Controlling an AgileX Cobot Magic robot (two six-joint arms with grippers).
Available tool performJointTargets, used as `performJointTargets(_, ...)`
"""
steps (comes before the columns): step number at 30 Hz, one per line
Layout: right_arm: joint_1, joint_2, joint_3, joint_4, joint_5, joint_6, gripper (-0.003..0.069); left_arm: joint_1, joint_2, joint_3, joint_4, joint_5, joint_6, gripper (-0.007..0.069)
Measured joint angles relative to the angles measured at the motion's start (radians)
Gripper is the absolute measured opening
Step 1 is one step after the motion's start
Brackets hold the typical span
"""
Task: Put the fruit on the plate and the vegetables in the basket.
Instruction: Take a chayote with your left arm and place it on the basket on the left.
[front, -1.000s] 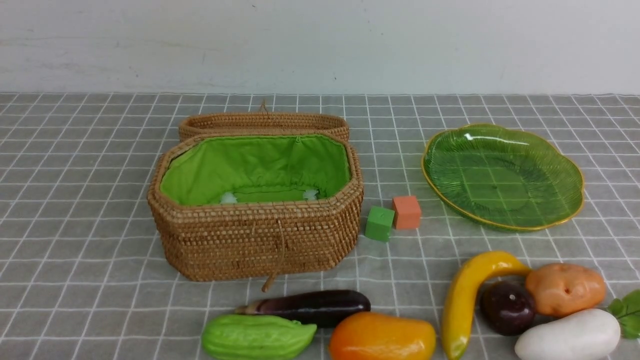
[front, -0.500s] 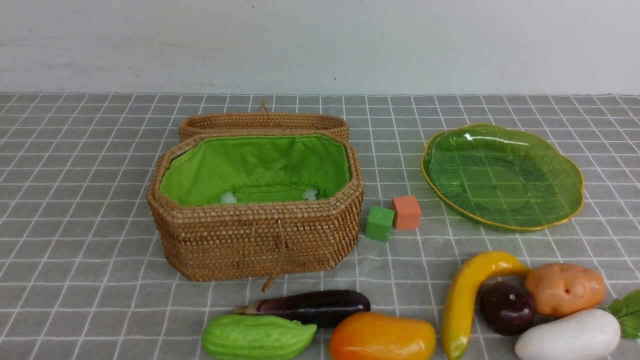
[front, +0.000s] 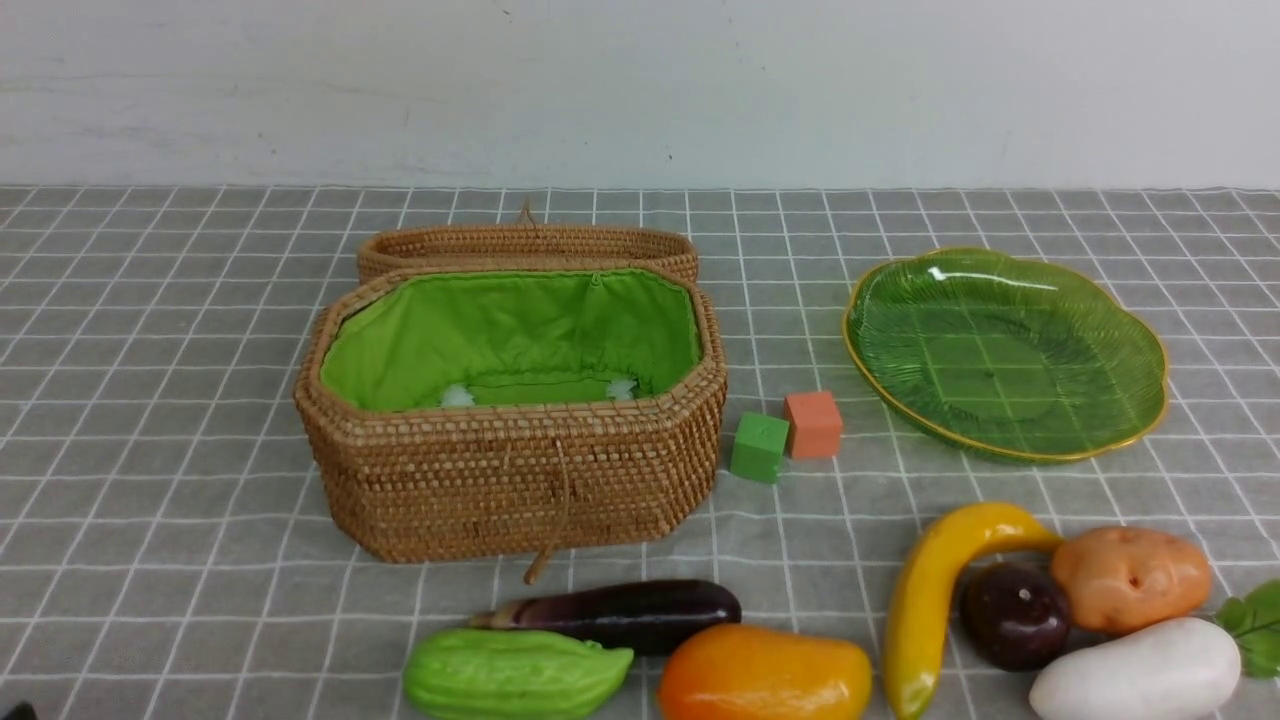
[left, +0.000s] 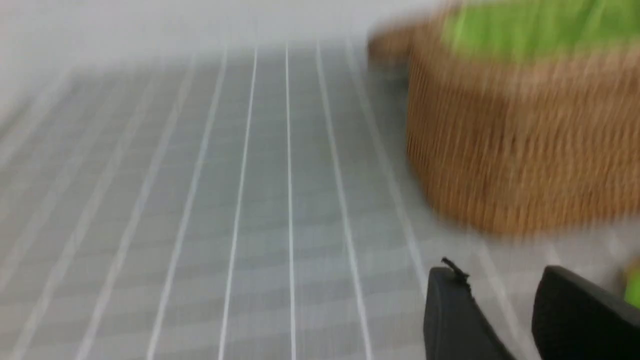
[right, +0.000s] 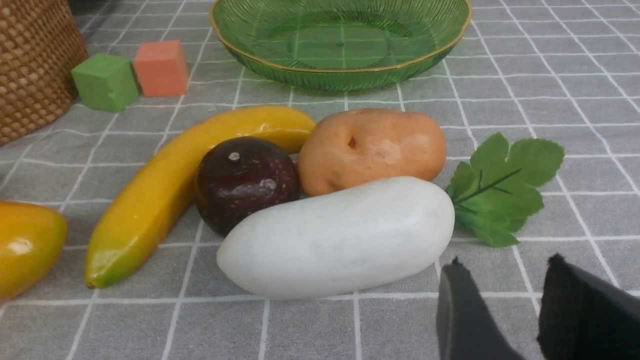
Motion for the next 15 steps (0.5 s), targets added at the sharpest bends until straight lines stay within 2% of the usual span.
performJointTargets(4,0.0,0.0,0.0,0.0,0.0,0.0,0.0242,0.0,0.0,0.0,0.019,-0.185,0.0,0.0238)
performJointTargets(7,0.0,0.0,0.0,0.0,0.0,0.0,0.0242,0.0,0.0,0.0,0.02,-0.242,-0.011,0.0238)
performJointTargets(10,0.0,0.0,0.0,0.0,0.0,0.0,0.0242,0.0,0.0,0.0,-0.031,-0.337,-0.089,0.0238)
performJointTargets(15,0.0,0.0,0.0,0.0,0.0,0.0,0.0242,0.0,0.0,-0.009,-0.134,-0.382,-0.222,0.0238)
